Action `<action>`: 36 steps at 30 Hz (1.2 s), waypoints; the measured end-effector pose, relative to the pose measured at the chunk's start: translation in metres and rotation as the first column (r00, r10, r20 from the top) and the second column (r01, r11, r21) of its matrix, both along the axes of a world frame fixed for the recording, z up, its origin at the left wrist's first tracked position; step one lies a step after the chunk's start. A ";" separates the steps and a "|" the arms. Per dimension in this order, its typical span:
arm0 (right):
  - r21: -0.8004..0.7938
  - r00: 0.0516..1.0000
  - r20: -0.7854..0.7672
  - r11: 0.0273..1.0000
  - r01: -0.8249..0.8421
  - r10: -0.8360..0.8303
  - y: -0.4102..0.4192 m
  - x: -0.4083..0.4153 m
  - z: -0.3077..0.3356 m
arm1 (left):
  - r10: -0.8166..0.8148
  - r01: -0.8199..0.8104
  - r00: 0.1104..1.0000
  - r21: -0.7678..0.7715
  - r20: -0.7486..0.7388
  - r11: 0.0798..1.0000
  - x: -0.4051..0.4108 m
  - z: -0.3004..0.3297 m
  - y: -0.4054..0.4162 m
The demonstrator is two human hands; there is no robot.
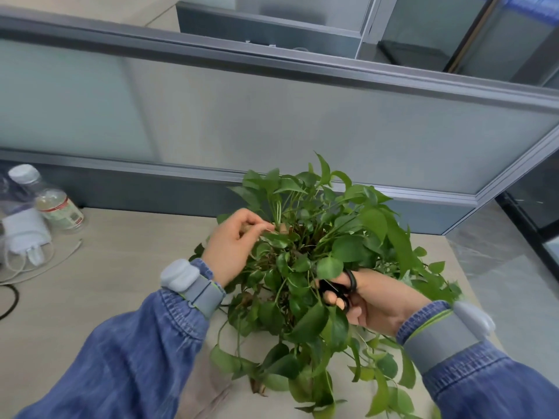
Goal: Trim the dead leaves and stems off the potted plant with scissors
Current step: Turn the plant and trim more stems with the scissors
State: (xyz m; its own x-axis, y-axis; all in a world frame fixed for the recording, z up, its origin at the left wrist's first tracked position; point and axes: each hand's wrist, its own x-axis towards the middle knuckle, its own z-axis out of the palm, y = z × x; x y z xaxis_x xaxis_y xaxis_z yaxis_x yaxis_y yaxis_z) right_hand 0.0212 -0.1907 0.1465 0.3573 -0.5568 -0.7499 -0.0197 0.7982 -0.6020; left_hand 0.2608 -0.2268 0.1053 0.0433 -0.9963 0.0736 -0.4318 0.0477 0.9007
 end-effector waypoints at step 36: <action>0.001 0.973 0.205 0.994 -0.107 0.104 -0.009 0.009 0.009 | -0.219 0.187 0.648 0.126 0.729 0.974 -0.021 0.004 -0.045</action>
